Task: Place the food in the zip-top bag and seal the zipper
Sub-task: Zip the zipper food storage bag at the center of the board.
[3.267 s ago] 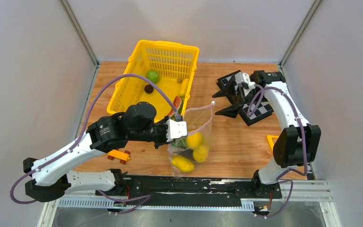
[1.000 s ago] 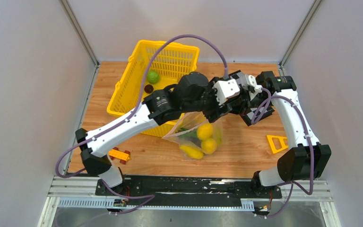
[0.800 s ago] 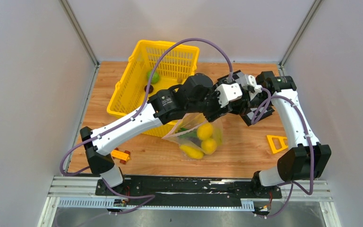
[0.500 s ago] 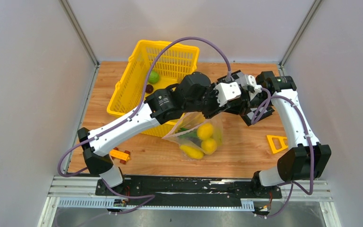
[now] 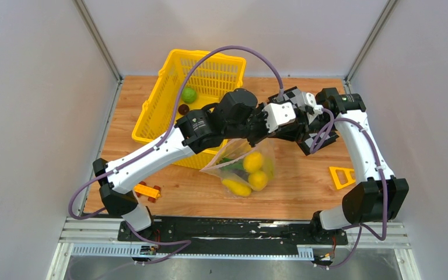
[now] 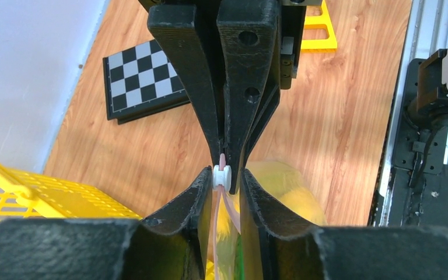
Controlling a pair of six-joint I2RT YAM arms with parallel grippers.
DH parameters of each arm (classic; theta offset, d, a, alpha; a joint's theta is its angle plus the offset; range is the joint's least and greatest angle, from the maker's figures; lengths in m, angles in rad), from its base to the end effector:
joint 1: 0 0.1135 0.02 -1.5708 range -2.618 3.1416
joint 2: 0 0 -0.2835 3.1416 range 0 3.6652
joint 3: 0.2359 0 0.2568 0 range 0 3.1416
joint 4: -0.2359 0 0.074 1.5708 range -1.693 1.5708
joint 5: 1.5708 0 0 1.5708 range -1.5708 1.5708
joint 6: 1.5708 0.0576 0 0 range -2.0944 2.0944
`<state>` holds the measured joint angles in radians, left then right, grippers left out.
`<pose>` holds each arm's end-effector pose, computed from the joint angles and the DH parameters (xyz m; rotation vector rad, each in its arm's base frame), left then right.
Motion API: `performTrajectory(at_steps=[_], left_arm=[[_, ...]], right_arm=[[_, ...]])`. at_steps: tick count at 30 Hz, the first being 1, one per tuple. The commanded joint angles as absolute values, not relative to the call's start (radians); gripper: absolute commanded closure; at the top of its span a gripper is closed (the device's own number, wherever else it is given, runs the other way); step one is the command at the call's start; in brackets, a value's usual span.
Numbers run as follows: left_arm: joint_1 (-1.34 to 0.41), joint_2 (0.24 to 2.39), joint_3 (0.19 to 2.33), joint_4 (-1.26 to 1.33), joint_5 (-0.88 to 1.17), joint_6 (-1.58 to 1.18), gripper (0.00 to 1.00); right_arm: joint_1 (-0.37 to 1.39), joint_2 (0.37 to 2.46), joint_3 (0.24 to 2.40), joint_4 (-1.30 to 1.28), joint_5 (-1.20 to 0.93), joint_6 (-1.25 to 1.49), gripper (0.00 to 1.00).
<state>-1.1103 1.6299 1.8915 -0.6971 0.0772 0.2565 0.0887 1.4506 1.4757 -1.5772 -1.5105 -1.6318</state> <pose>0.1656 -0.3438 0.4636 1.3398 1.5650 -0.6162 0.2295 0.0781 0.3838 -1.3549 1.1453 1.1857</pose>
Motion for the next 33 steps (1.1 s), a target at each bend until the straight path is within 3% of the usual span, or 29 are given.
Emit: performTrajectory(at_steps=[1,11,33], left_arm=[[-1.11,1.612,1.921,-0.713,0.095,0.281,0.69],[-1.11,1.619,1.916,-0.704,0.107,0.288,0.73],[-1.11,1.634,1.904,-0.68,0.144,0.311,0.72]], right_arm=[[0.092,1.422,1.487,-1.603,-1.549,-1.626,1.0],[0.092,1.419,1.485,-1.604,-1.549,-1.625,1.0],[0.092,1.419,1.481,-1.603,-1.552,-1.628,1.0]])
